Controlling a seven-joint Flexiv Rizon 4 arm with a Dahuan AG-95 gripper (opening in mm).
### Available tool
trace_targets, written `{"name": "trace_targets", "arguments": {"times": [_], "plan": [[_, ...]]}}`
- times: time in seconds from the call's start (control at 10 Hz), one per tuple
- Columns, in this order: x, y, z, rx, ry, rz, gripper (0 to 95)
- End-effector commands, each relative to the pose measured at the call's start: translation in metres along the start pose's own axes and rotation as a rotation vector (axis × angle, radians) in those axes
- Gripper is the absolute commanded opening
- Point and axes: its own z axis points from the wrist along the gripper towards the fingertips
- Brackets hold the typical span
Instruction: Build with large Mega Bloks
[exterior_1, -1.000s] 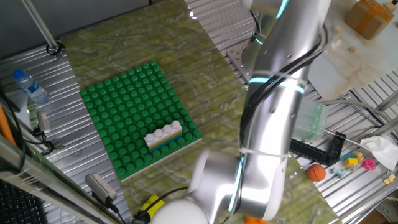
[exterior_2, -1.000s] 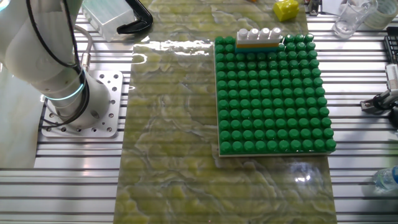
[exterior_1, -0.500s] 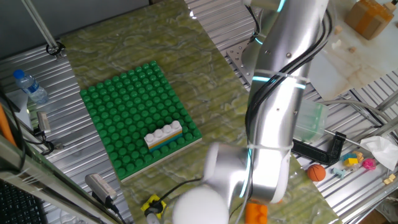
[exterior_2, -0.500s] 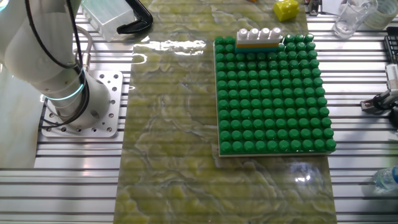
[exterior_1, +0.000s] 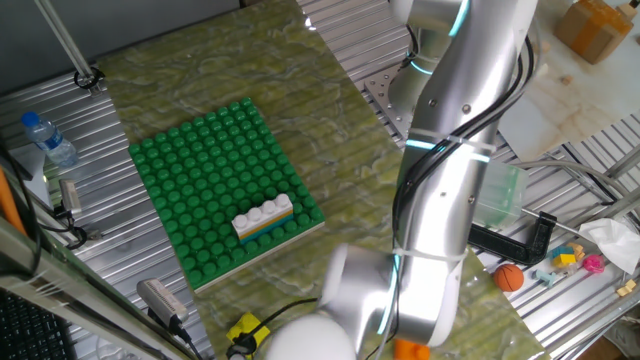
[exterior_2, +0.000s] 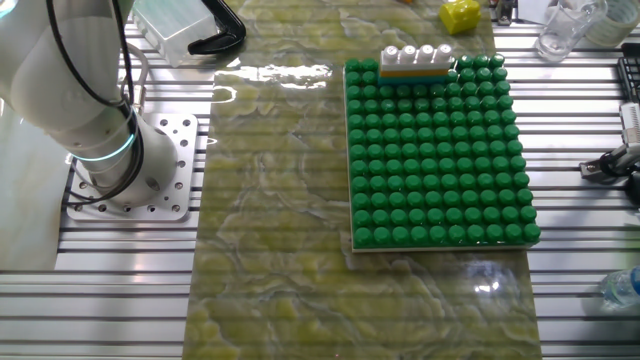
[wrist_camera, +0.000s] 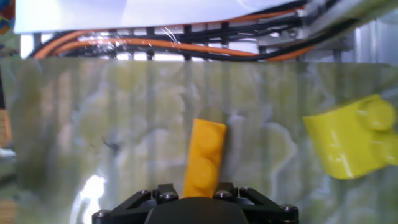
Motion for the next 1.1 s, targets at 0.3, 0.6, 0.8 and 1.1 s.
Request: {"name": "trace_targets", "arguments": {"times": [0.3, 0.6, 0.8, 1.1], "plan": [[0.0005, -0.0065, 0.0024, 0.035, -0.001, -0.021, 38.0], [-0.0004, -0.0094, 0.0016, 0.033, 0.000, -0.013, 38.0], [-0.0008, -0.0106, 0.0012, 0.033, 0.005, -0.006, 38.0], [-0.0003, -0.0105, 0.0000, 0.025, 0.000, -0.014, 38.0]]}}
